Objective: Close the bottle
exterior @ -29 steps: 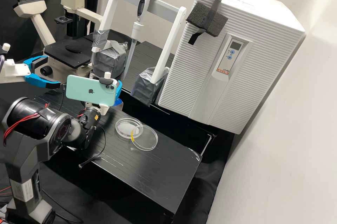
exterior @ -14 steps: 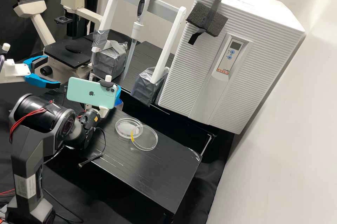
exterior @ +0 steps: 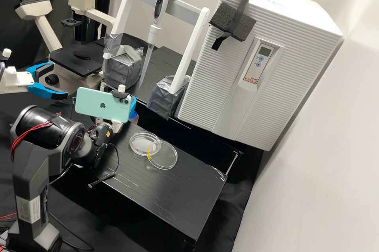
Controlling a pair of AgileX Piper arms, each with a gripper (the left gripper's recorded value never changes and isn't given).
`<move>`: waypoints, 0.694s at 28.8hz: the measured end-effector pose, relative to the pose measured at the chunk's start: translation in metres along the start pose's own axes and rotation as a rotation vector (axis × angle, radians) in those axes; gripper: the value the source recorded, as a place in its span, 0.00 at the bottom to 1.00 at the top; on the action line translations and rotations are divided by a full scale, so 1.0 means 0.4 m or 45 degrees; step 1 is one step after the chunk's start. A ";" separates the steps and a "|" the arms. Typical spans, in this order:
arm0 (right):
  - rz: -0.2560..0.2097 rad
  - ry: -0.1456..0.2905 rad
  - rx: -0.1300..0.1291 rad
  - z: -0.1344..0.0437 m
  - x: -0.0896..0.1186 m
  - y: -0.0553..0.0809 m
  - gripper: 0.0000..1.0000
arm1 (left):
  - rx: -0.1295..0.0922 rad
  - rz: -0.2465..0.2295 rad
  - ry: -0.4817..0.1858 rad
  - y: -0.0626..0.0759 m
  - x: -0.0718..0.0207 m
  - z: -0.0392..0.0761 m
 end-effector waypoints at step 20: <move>0.007 0.019 0.006 -0.013 -0.035 0.005 0.00 | 0.008 0.002 0.005 -0.002 0.002 0.004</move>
